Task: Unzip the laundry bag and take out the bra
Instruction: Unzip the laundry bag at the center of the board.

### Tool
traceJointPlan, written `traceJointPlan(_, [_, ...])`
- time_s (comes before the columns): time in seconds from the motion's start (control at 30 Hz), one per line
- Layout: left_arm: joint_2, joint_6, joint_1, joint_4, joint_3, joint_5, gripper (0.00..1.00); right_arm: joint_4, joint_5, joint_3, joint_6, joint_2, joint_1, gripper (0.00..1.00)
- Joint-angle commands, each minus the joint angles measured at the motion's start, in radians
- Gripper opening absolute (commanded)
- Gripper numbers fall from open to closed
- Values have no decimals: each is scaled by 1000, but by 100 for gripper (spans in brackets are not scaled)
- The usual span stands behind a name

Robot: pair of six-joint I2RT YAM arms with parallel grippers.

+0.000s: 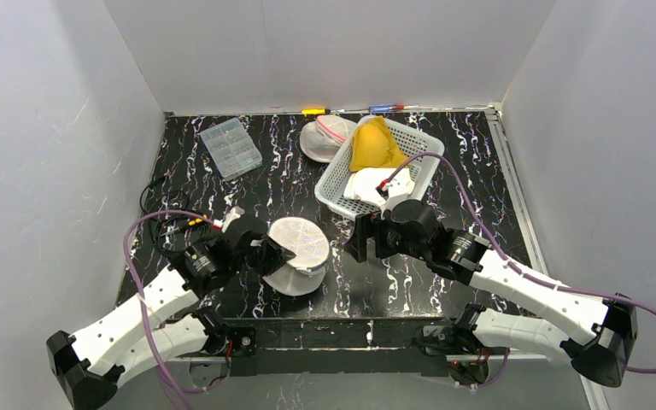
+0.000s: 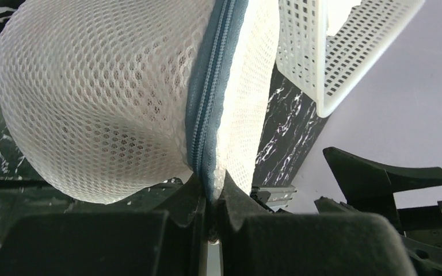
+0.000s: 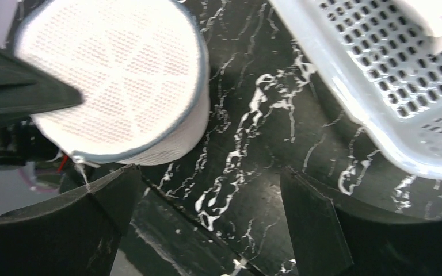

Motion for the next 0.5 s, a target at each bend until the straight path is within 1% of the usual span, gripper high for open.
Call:
traceJointPlan(0.0, [56, -46, -4, -176, 118, -41, 0, 31, 133, -15, -20, -66, 3, 99])
traceJointPlan(0.1, [56, -93, -2, -228, 147, -61, 0, 194, 113, -89, 34, -168, 2, 99])
traceJointPlan(0.17, [39, -102, -3, -230, 146, -79, 0, 237, 74, -101, 17, -204, 3, 99])
traceJointPlan(0.23, [23, -105, -4, -226, 143, -94, 0, 241, 37, -98, 5, -201, 1, 99])
traceJointPlan(0.3, [14, -82, -3, -218, 145, -107, 0, 227, 19, -93, 6, -185, 2, 99])
traceJointPlan(0.37, [13, -40, -3, -204, 151, -115, 0, 202, 38, -88, 33, -172, 2, 99])
traceJointPlan(0.47, [11, 83, -3, -146, 157, -109, 0, 234, 69, -118, 77, -202, 2, 99])
